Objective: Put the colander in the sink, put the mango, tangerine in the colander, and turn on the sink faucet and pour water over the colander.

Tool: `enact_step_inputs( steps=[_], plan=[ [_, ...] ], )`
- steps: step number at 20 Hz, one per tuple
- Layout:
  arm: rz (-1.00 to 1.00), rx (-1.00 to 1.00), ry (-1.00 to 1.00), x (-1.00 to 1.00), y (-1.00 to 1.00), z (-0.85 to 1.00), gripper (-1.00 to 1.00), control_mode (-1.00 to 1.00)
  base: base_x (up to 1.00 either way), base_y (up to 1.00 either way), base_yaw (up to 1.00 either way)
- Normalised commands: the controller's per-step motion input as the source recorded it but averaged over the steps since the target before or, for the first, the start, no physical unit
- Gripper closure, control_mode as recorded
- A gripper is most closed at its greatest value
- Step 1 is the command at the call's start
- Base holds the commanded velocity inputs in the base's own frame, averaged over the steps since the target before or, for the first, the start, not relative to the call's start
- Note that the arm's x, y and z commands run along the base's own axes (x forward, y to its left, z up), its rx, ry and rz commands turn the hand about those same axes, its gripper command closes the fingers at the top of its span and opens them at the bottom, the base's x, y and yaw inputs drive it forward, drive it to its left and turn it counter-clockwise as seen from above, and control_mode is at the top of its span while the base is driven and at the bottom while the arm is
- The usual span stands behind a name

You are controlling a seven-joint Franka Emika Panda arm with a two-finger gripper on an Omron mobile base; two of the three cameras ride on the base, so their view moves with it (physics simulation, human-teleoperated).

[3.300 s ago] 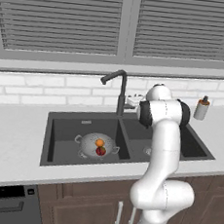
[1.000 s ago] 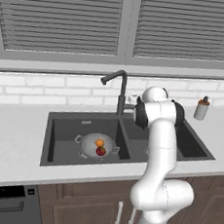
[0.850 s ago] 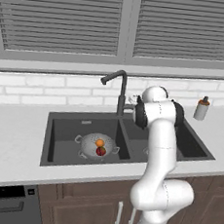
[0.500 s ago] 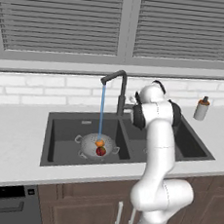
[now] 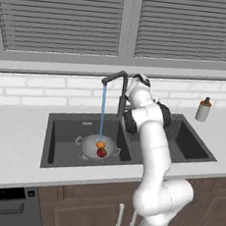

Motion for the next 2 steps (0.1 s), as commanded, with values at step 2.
enact_step_inputs(
  steps=[2],
  plan=[
    [-0.06, -0.06, 0.22, -0.4, -0.54, 0.0, 1.0, -1.0, 0.0, 0.0, 0.0]
  ],
)
